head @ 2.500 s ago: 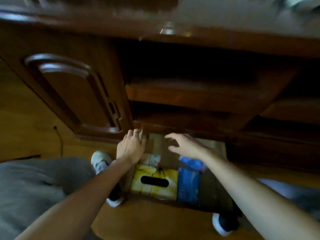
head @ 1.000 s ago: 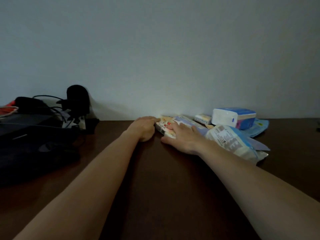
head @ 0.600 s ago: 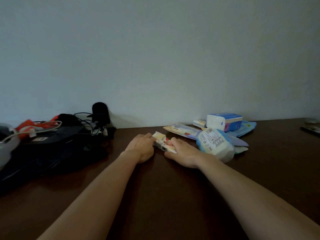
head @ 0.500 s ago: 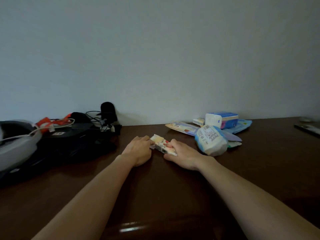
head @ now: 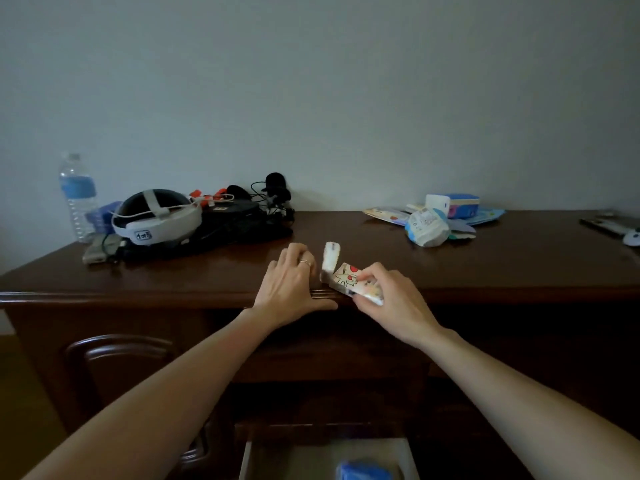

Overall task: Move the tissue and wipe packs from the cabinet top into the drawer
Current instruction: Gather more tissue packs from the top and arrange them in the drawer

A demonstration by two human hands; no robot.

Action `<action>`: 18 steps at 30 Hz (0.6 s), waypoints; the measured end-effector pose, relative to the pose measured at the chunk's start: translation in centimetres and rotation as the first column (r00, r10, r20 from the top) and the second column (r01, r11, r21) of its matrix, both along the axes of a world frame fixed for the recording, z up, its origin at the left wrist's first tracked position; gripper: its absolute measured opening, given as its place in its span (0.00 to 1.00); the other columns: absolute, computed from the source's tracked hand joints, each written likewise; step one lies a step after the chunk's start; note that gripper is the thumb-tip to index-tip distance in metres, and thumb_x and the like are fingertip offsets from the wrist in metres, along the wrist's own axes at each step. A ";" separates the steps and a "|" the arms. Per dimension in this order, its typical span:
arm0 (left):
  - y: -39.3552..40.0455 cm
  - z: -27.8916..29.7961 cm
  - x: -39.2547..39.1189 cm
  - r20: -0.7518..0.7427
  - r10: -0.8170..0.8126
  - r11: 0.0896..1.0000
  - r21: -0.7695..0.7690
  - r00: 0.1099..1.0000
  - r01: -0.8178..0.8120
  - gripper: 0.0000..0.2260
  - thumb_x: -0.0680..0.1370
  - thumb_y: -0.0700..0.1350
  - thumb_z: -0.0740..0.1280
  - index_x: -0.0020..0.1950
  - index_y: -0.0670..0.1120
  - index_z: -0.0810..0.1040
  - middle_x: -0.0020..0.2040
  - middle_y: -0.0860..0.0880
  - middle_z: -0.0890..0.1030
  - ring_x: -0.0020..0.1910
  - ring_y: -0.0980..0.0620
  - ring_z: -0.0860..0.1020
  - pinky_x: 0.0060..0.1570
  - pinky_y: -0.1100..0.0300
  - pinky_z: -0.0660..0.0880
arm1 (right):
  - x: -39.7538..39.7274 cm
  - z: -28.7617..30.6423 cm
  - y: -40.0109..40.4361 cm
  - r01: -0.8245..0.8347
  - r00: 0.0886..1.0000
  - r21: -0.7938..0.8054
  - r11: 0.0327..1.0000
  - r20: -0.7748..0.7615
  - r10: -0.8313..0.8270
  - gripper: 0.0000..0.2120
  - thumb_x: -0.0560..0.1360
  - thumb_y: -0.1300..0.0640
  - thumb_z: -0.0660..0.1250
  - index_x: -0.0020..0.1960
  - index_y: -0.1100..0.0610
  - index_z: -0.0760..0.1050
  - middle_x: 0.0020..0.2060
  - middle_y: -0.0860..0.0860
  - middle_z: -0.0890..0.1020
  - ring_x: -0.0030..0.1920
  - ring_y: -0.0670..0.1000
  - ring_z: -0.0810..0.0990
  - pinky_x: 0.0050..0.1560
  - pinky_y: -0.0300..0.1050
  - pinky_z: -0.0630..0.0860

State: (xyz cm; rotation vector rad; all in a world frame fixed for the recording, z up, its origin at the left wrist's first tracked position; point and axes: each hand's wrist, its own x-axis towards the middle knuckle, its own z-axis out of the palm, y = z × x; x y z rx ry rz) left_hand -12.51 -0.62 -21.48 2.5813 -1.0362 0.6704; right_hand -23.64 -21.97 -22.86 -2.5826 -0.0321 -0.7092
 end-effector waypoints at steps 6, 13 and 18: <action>-2.8 0.3 -0.9 -0.099 -0.110 0.990 -0.103 0.989 0.099 0.51 0.65 0.65 0.77 0.81 0.59 0.52 0.81 0.48 0.51 0.77 0.41 0.60 0.67 0.40 0.68 | -1.9 -1.3 0.3 0.074 0.997 0.101 0.992 0.018 -0.077 0.18 0.72 0.38 0.68 0.60 0.37 0.69 0.48 0.41 0.74 0.44 0.42 0.76 0.38 0.40 0.75; -3.4 -3.8 -4.6 0.105 -0.373 0.915 -0.125 0.922 0.385 0.26 0.81 0.42 0.69 0.78 0.49 0.66 0.72 0.46 0.73 0.67 0.44 0.72 0.64 0.48 0.72 | -4.4 -4.1 0.9 0.002 0.987 0.227 0.974 0.156 -0.039 0.19 0.73 0.41 0.72 0.60 0.39 0.69 0.53 0.37 0.78 0.51 0.41 0.79 0.43 0.39 0.78; 1.9 -15.8 -10.0 -0.154 -0.209 0.952 -0.258 0.966 0.165 0.21 0.85 0.43 0.59 0.78 0.48 0.64 0.72 0.47 0.75 0.67 0.47 0.72 0.63 0.52 0.69 | -8.1 -14.0 3.6 -0.052 0.999 0.313 0.948 0.010 0.051 0.17 0.75 0.43 0.71 0.61 0.43 0.70 0.56 0.40 0.79 0.53 0.42 0.80 0.45 0.38 0.78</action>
